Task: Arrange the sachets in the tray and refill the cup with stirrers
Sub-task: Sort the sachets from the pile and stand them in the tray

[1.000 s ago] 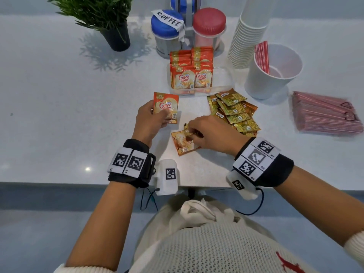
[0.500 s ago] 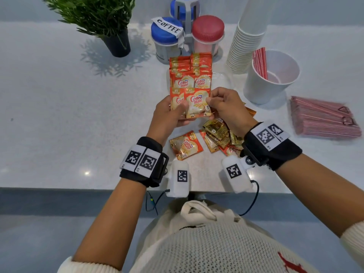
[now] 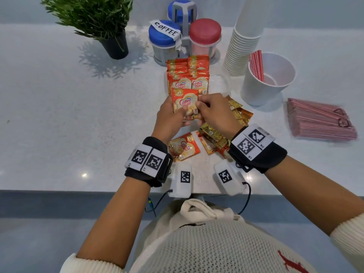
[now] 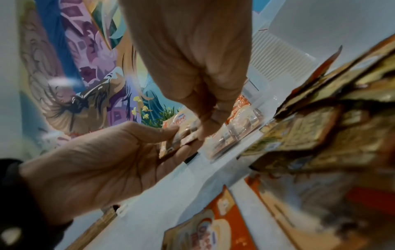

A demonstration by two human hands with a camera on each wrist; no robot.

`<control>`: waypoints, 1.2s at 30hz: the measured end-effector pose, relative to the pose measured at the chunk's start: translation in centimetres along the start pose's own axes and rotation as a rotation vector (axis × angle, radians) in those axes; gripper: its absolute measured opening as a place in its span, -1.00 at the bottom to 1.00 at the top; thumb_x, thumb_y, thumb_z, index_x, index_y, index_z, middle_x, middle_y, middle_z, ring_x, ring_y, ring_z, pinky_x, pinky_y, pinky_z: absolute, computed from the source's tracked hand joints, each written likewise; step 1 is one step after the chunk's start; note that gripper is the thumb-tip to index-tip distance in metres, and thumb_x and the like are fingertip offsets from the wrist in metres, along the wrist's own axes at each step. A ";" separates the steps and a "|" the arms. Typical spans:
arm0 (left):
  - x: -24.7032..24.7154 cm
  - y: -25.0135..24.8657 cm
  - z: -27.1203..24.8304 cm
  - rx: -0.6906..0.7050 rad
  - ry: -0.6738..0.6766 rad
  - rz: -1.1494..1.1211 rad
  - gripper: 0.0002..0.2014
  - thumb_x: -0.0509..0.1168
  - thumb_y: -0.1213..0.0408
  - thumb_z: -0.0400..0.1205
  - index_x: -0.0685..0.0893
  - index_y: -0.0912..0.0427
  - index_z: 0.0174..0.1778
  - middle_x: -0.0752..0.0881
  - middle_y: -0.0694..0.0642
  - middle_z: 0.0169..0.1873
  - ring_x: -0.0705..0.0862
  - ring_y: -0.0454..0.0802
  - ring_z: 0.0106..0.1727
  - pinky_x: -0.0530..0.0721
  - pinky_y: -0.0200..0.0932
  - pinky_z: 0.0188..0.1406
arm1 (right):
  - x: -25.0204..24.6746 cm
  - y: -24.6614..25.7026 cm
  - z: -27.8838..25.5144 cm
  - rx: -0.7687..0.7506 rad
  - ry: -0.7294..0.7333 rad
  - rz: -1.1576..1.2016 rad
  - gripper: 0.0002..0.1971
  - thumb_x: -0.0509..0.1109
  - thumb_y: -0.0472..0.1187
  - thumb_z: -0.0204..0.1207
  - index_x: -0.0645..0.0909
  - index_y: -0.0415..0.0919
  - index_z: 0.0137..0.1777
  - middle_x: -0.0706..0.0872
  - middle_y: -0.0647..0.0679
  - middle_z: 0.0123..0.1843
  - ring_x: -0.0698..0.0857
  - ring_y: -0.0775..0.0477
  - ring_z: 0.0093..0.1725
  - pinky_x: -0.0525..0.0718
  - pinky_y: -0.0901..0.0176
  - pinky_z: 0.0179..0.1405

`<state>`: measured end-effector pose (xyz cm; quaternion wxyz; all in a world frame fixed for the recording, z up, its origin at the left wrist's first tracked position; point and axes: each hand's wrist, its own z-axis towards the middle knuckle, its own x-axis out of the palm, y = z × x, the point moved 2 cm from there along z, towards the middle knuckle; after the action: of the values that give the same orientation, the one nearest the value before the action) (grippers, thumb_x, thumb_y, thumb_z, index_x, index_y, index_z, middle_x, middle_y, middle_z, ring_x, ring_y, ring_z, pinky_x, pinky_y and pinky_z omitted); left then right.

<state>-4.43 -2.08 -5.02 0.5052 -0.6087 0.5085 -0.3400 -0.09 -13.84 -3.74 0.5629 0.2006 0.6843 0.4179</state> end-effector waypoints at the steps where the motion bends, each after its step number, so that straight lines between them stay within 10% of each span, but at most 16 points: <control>1: -0.2 0.1 0.1 0.004 -0.024 0.006 -0.69 0.19 0.36 0.69 0.46 0.22 0.36 0.65 0.18 0.21 0.69 0.04 0.07 0.73 -0.37 -0.32 | 0.1 0.1 -0.1 -0.013 0.031 -0.036 -0.75 0.19 -0.36 0.61 0.67 -0.49 -0.08 0.70 -0.26 -0.28 0.68 -0.22 -0.27 0.68 -0.07 -0.16; 5: -1.7 0.7 0.4 -0.006 -0.117 -0.004 -0.71 0.17 0.38 0.69 0.48 0.25 0.34 0.66 0.23 0.22 0.71 0.08 0.08 0.73 -0.31 -0.25 | 1.1 0.0 -0.7 -0.085 0.326 -0.334 -0.74 0.32 -0.24 0.56 0.67 -0.30 0.19 0.71 -0.19 0.06 0.63 -0.09 -0.02 0.38 0.29 -0.15; 10: -2.8 1.1 0.3 -0.029 -0.141 -0.024 -0.73 0.17 0.37 0.69 0.49 0.24 0.32 0.66 0.24 0.23 0.69 0.14 0.18 0.74 -0.15 -0.05 | 3.3 -0.3 -1.8 -0.173 0.567 -0.646 -0.46 0.51 0.05 0.34 0.49 -0.18 0.25 0.46 -0.15 0.23 0.41 -0.15 0.23 0.39 0.10 0.00; 14: -3.3 1.4 -0.1 -0.049 -0.156 -0.006 -0.76 0.19 0.33 0.68 0.52 0.18 0.27 0.68 0.21 0.22 0.69 0.15 0.21 0.67 0.14 0.23 | 3.7 0.2 -2.0 -0.208 0.576 -0.736 -0.44 0.51 0.08 0.34 0.47 -0.22 0.22 0.44 -0.16 0.26 0.37 -0.16 0.26 0.31 0.10 -0.03; 27: -3.6 1.1 0.4 -0.024 -0.154 0.003 -0.71 0.16 0.34 0.70 0.49 0.21 0.34 0.66 0.19 0.23 0.70 0.11 0.17 0.71 -0.22 -0.06 | 3.6 0.1 -1.8 -0.075 0.639 -0.581 -0.88 0.24 -0.32 0.54 0.55 -0.19 0.02 0.60 -0.16 0.14 0.38 -0.20 0.27 0.28 -0.02 0.15; 36: -2.8 0.9 0.6 -0.090 -0.062 0.023 -0.75 0.13 0.38 0.69 0.50 0.15 0.27 0.67 0.18 0.18 0.70 0.13 0.11 0.73 -0.04 -0.04 | 0.4 1.0 0.5 -0.138 0.355 -0.367 -0.87 0.24 -0.41 0.45 0.63 -0.32 -0.16 0.71 -0.16 -0.10 0.59 -0.11 -0.04 0.55 0.04 -0.03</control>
<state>-4.87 0.78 -5.75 0.4966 -0.6353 0.5143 -0.2921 0.05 -12.83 -3.21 0.5127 -0.0424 0.7672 0.3831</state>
